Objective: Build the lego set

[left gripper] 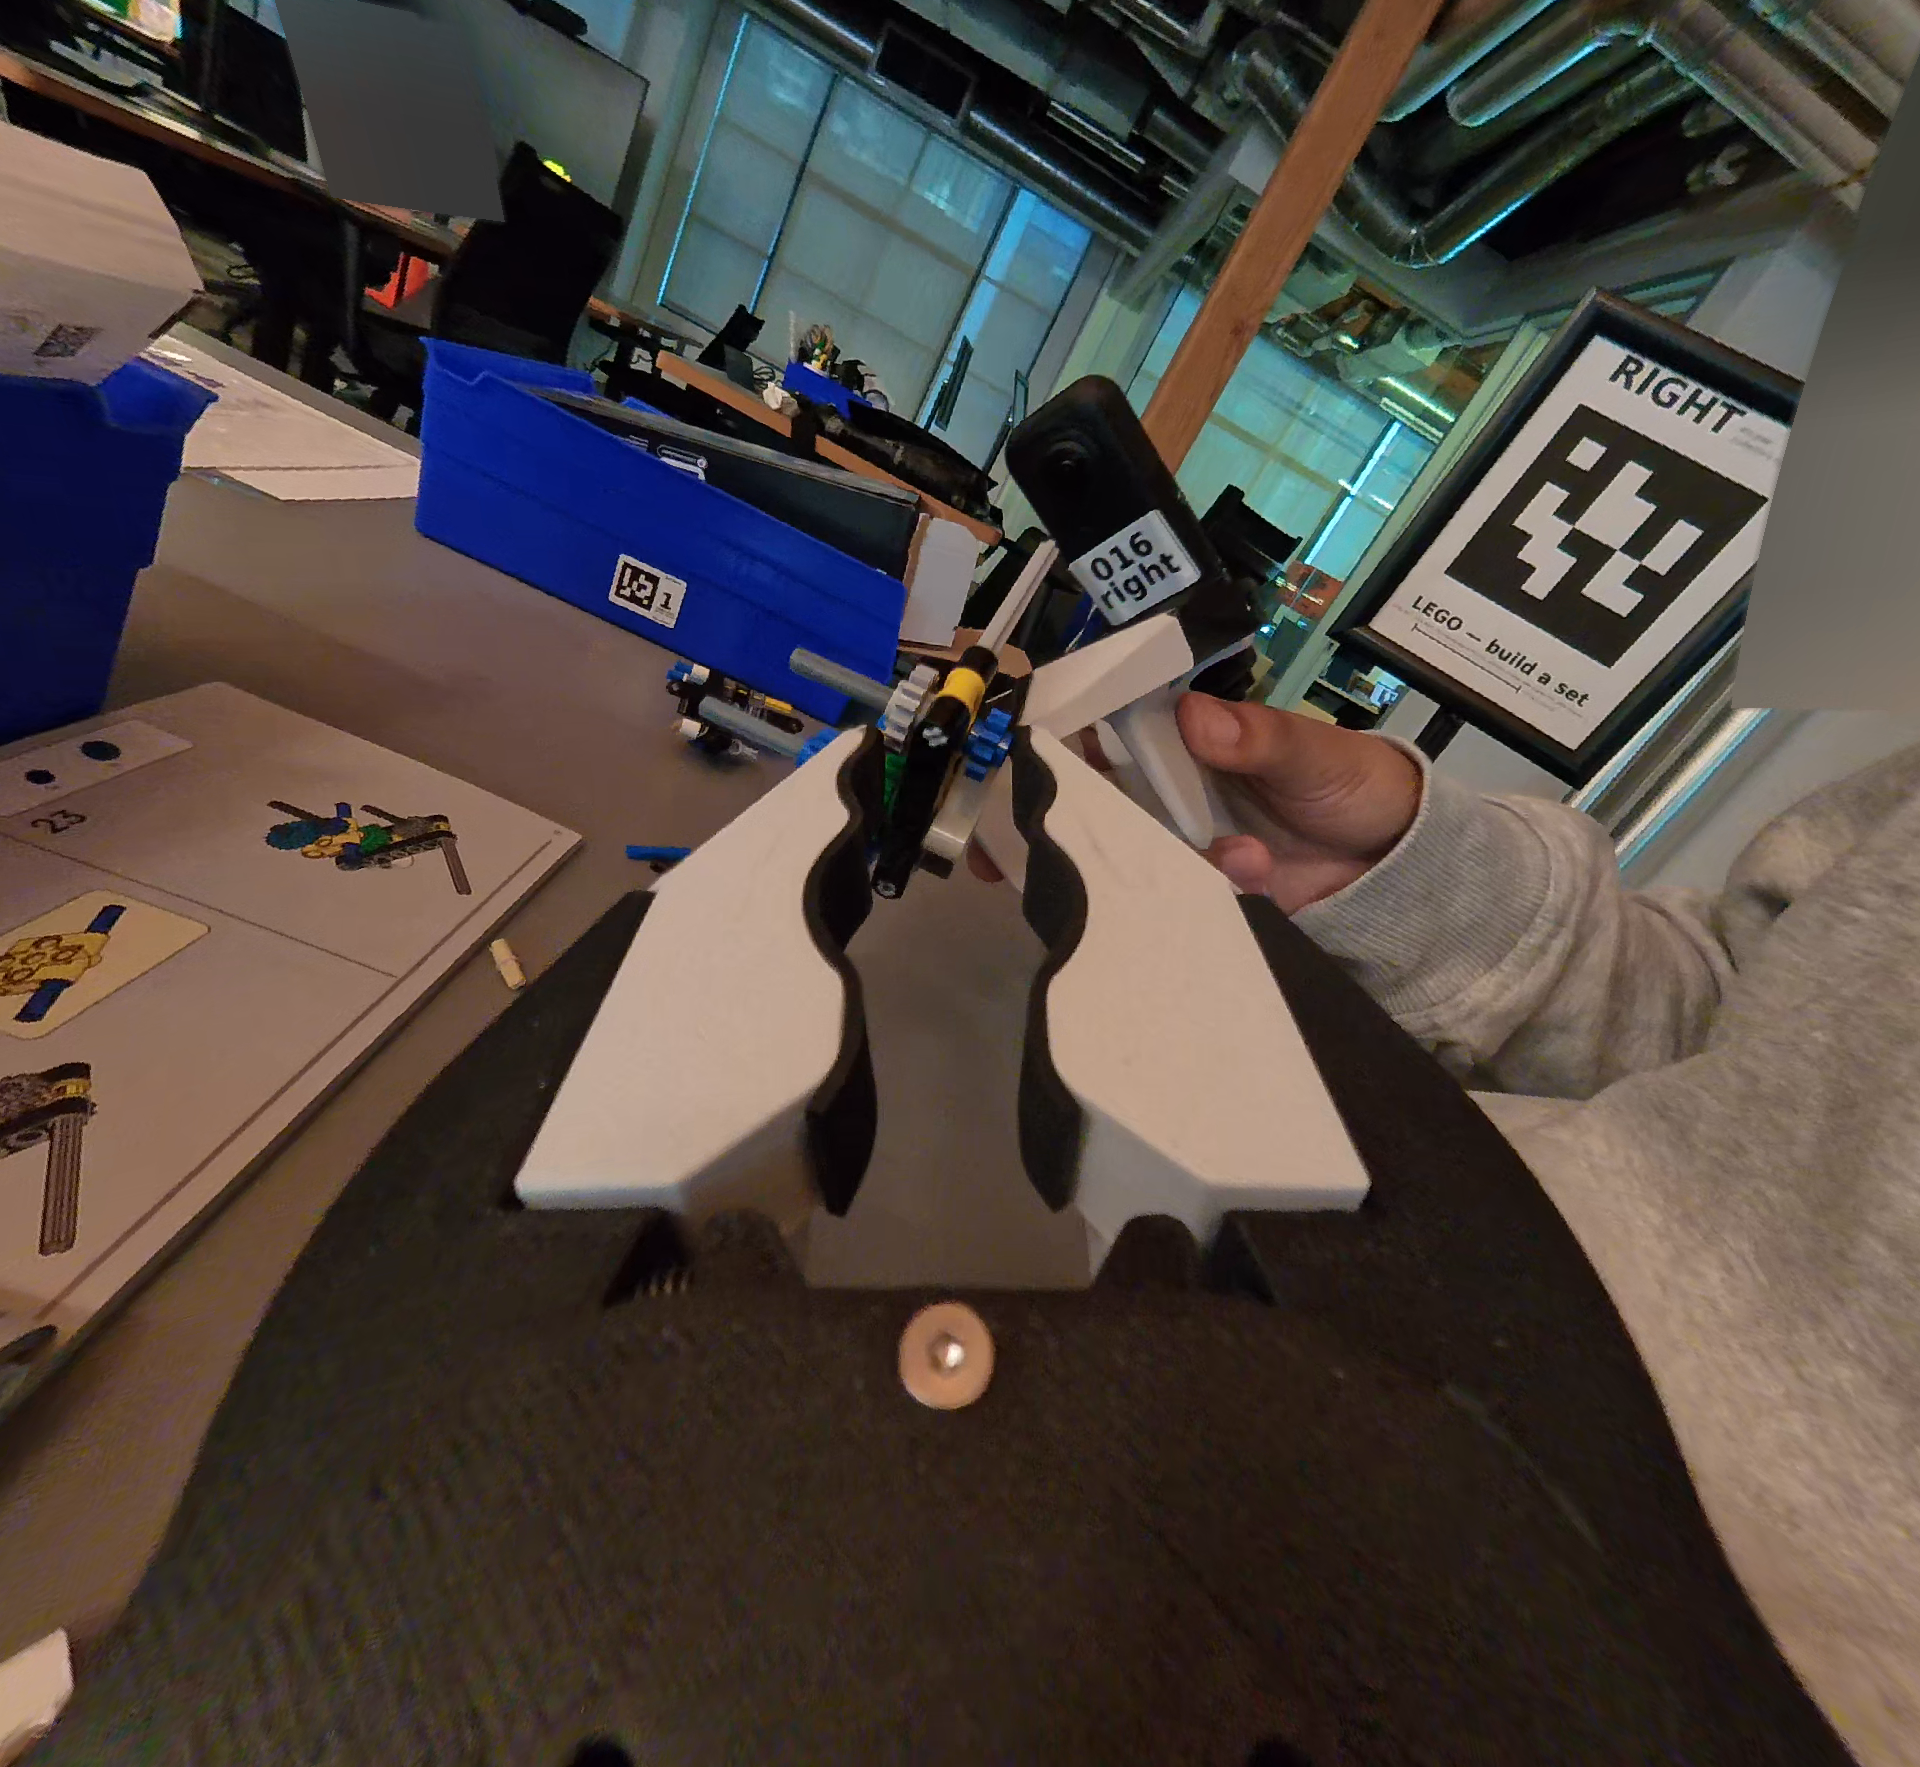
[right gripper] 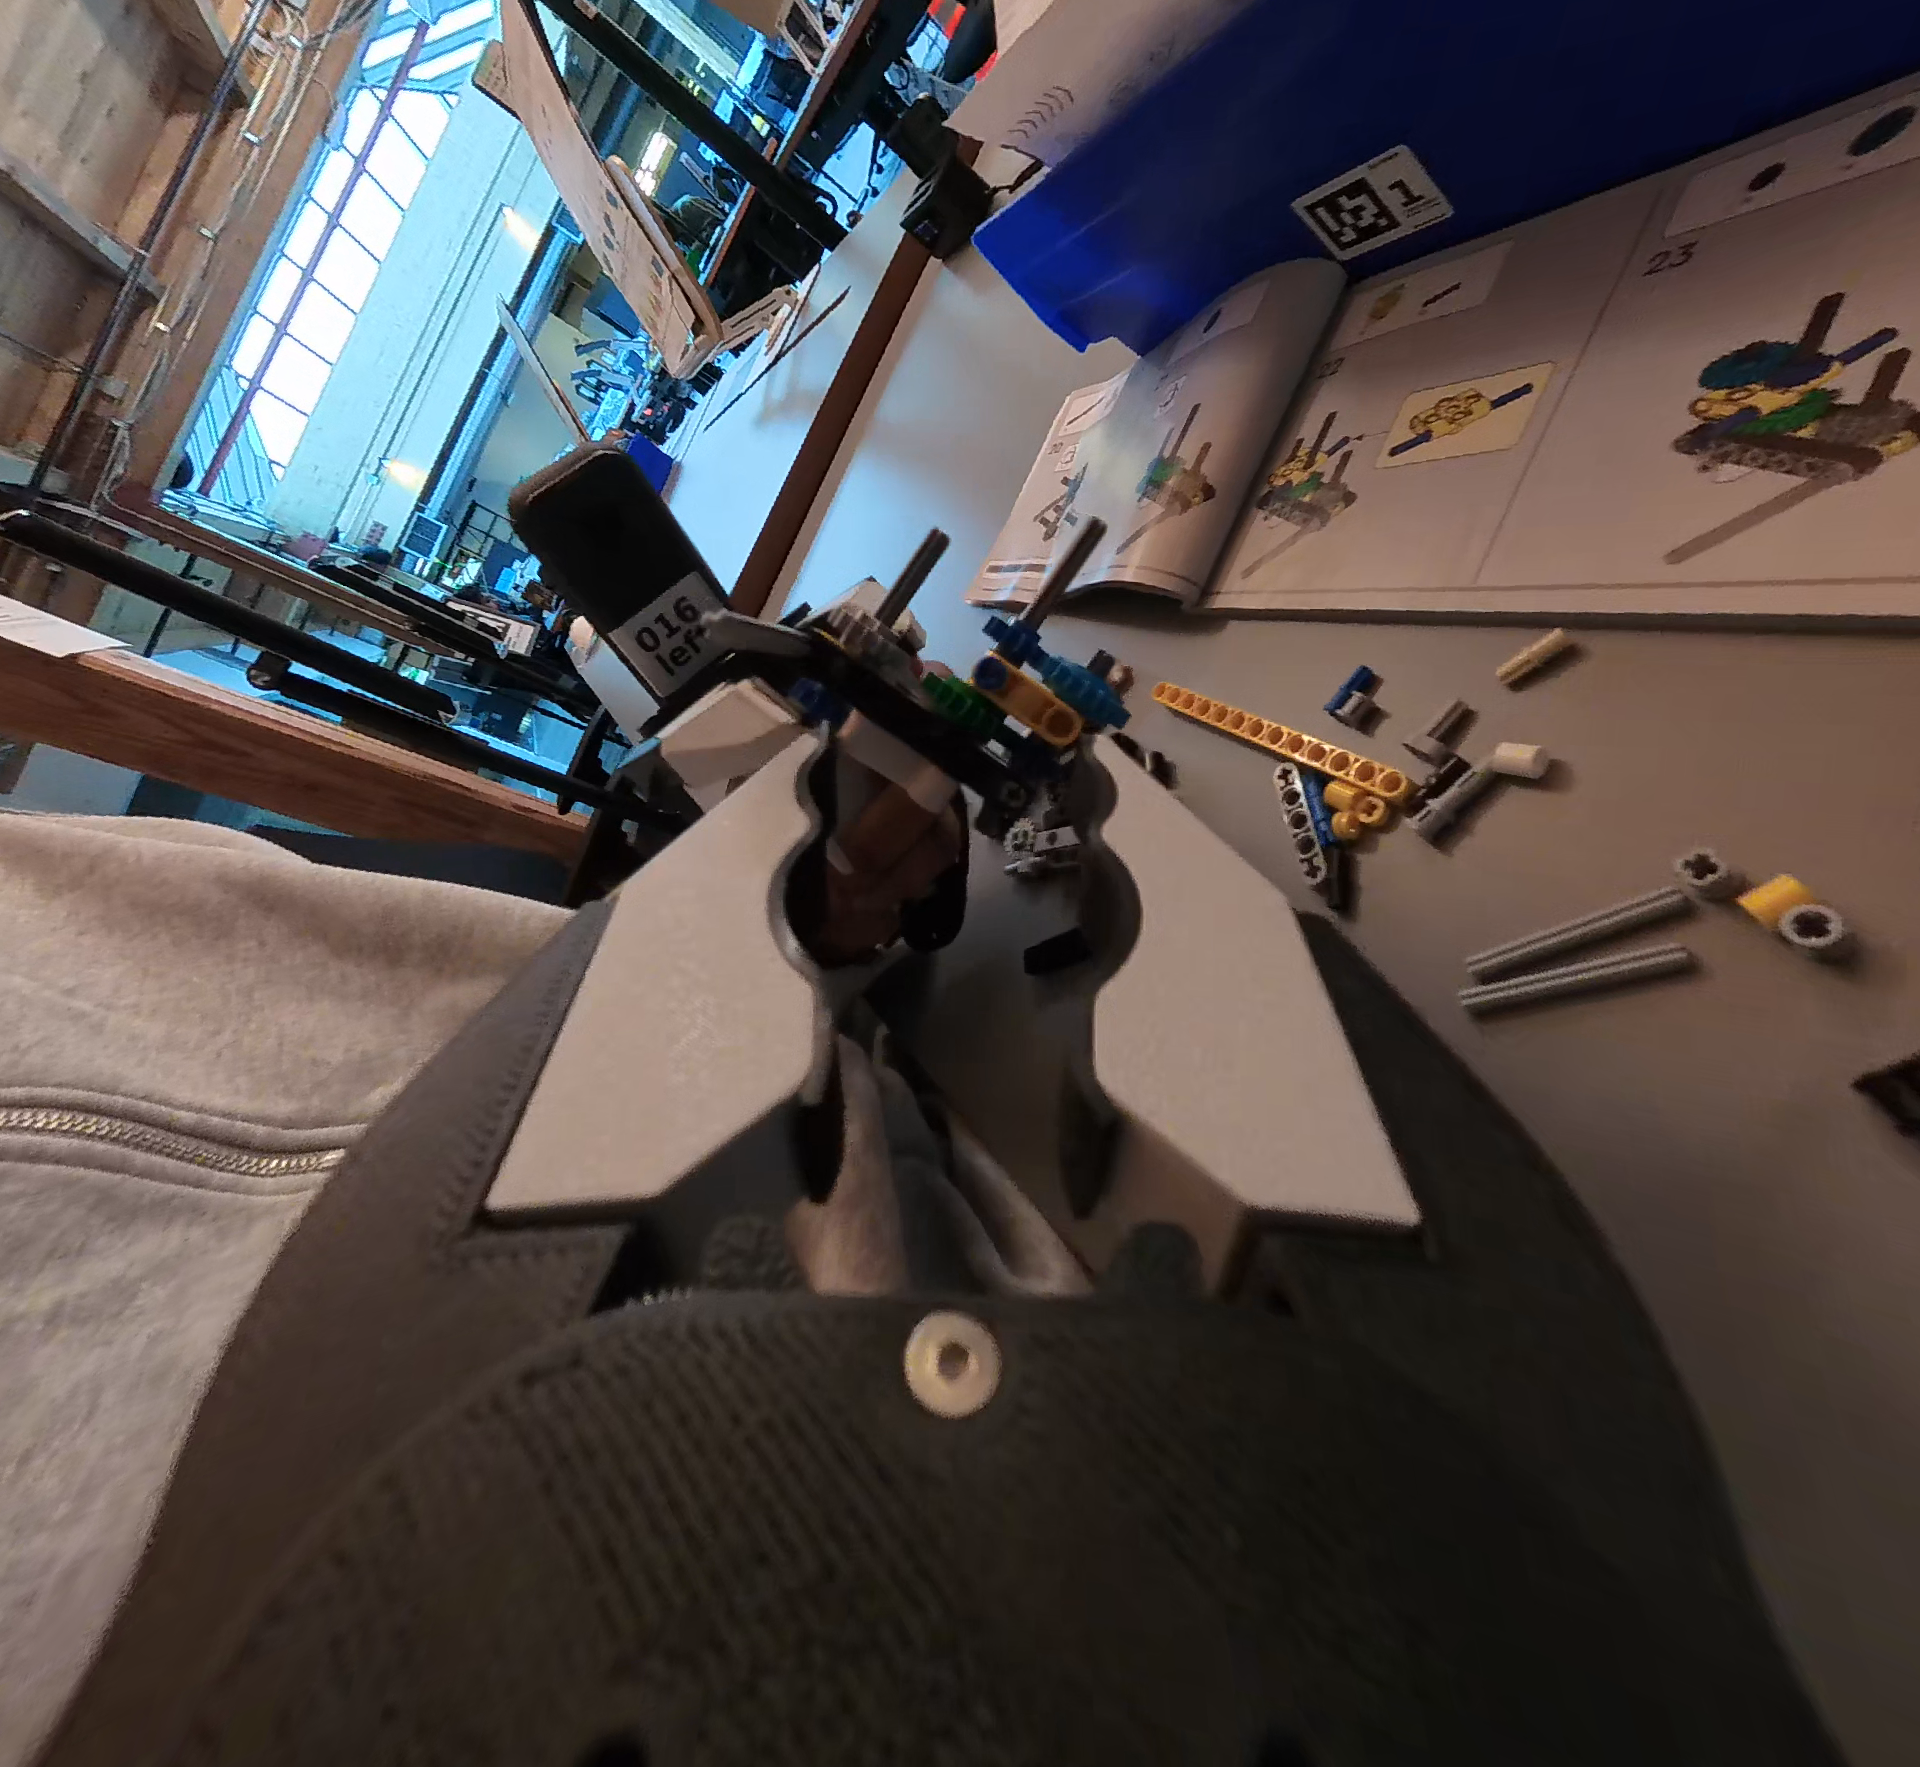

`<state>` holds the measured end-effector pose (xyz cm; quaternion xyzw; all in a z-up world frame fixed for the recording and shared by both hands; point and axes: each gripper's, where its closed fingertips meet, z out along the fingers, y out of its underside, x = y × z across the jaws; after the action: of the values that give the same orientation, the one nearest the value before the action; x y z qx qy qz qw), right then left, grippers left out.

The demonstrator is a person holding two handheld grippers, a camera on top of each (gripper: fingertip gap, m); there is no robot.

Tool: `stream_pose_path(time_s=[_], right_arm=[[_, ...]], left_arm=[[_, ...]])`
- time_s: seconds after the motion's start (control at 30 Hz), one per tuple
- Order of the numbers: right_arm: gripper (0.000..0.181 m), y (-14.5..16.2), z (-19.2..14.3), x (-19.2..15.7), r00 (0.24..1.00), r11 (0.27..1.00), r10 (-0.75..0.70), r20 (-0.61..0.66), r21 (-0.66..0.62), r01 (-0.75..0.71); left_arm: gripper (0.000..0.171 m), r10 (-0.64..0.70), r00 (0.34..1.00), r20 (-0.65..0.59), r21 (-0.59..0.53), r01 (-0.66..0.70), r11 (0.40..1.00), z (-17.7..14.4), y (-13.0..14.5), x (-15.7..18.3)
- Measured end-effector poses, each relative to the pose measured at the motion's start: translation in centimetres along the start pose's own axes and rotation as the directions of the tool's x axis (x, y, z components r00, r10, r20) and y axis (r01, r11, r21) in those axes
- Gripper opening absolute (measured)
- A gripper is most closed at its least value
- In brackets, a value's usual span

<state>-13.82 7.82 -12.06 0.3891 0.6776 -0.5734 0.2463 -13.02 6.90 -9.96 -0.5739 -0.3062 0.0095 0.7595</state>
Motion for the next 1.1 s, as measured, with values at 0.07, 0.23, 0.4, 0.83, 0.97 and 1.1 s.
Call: stream_pose_path(time_s=[0.07, 0.23, 0.4, 0.83, 0.97, 1.1], right_arm=[[0.045, 0.0, 0.1, 0.1, 1.0, 1.0, -0.007, -0.014, -0.004, 0.007], [0.046, -0.1, 0.1, -0.1, 1.0, 1.0, -0.018, -0.013, -0.002, 0.017], [0.046, -0.5, -0.1, -0.4, 1.0, 1.0, -0.018, -0.006, 0.023, 0.019], [0.058, -2.0, -0.7, 0.7, 0.986, 0.987, -0.093, -0.139, 0.114, 0.109], [0.061, -3.1, -1.6, 0.8, 0.91, 0.933, -0.277, -0.309, 0.138, 0.331], [0.052, -3.3, -1.5, -1.8, 0.624, 0.695, -0.607, -0.491, 0.053, 0.718]], left_arm=[[0.021, -0.003, 1.0, 0.002, -0.005, 0.003, 1.0, 0.0, 0.1, -0.1], [0.021, -0.042, 0.999, -0.015, 0.015, 0.042, 0.999, -0.1, -0.2, -0.1], [0.021, -0.117, 0.992, -0.037, 0.051, 0.118, 0.992, -0.4, -0.6, -0.4], [0.021, -0.511, 0.834, -0.207, 0.112, 0.539, 0.835, -1.2, -1.4, -2.0], [0.02, -0.597, 0.774, -0.21, 0.13, 0.628, 0.768, -1.3, -1.1, -3.0], [0.02, -0.638, 0.747, -0.187, 0.135, 0.663, 0.736, -1.2, -0.6, -3.7]])
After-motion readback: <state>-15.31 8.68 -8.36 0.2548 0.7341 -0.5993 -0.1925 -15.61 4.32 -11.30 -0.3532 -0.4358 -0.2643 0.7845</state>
